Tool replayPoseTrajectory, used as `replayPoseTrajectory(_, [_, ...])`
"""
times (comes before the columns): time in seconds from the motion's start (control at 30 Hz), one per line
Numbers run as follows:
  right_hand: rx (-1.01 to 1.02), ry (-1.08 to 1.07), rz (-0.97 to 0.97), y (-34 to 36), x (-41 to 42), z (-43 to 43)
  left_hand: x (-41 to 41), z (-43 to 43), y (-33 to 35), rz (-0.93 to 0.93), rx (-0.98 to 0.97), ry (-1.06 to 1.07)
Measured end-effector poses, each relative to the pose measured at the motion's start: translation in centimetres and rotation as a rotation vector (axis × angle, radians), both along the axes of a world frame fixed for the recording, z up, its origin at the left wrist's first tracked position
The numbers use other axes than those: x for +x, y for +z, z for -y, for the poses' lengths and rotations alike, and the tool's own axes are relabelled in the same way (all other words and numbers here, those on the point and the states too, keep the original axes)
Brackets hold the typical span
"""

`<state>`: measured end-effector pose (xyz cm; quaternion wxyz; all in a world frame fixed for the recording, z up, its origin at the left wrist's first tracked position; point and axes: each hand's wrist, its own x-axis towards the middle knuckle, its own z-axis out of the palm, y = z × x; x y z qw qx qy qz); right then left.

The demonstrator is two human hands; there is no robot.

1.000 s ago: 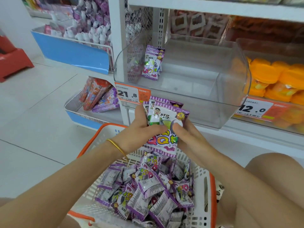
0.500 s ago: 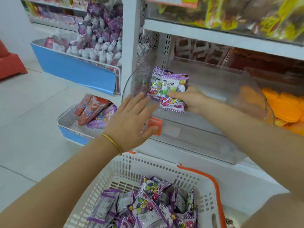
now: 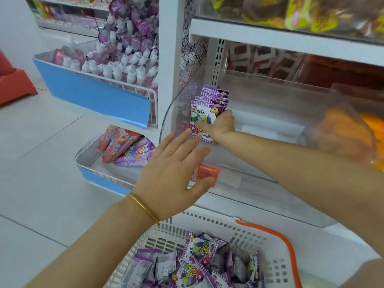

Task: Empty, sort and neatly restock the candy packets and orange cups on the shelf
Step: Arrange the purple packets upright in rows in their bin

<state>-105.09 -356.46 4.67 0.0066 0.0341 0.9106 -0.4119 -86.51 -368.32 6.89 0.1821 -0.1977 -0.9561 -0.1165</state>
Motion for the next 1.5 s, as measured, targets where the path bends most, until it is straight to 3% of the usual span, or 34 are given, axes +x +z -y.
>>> replayPoseTrajectory(0.13, [0.046,0.087,0.078,-0.3,-0.6,-0.1,-0.1,0.1,-0.1,-0.001,-0.004,0.001])
replayPoseTrajectory(0.33, [-0.172,0.198,0.282,1.4,1.1,-2.8,0.0,0.4,0.0,0.014,0.009,-0.014])
replayPoseTrajectory(0.47, [-0.182,0.196,0.034,6.6,6.7,-5.6,0.8,0.5,1.2,-0.090,0.037,-0.064])
replayPoseTrajectory(0.57, [-0.361,0.300,-0.178,10.5,16.3,-9.3,3.1,-0.2,2.1,-0.213,0.029,-0.146])
replayPoseTrajectory(0.63, [-0.381,0.372,-0.119,9.3,21.4,-11.8,5.1,-0.9,1.4,-0.196,-0.015,-0.215])
replayPoseTrajectory(0.7, [-0.282,0.415,0.135,4.7,23.7,-13.0,6.6,-1.5,-0.6,-0.098,-0.090,-0.270])
replayPoseTrajectory(0.8, [0.249,0.464,0.465,-7.1,22.3,-14.2,8.1,-2.4,-3.6,0.105,-0.195,-0.256])
replayPoseTrajectory(0.87, [0.506,0.472,0.553,-14.5,21.1,-15.0,8.8,-2.8,-5.0,0.220,-0.212,-0.223])
replayPoseTrajectory(0.97, [0.549,0.414,0.653,-21.5,21.5,-16.0,9.7,-3.3,-7.0,0.337,-0.225,-0.198])
replayPoseTrajectory(1.1, [0.424,0.149,0.563,-27.0,23.1,-16.0,10.2,-3.6,-8.8,0.448,-0.194,-0.148])
replayPoseTrajectory(1.17, [0.482,0.042,0.560,-28.7,23.3,-15.2,10.4,-3.7,-9.1,0.515,-0.152,-0.125])
replayPoseTrajectory(1.3, [0.646,-0.029,0.529,-29.4,23.3,-13.6,10.5,-3.5,-9.6,0.580,-0.118,-0.088])
replayPoseTrajectory(1.5, [0.564,-0.052,0.351,-26.0,23.3,-15.1,9.9,-3.8,-9.5,0.641,-0.099,-0.053])
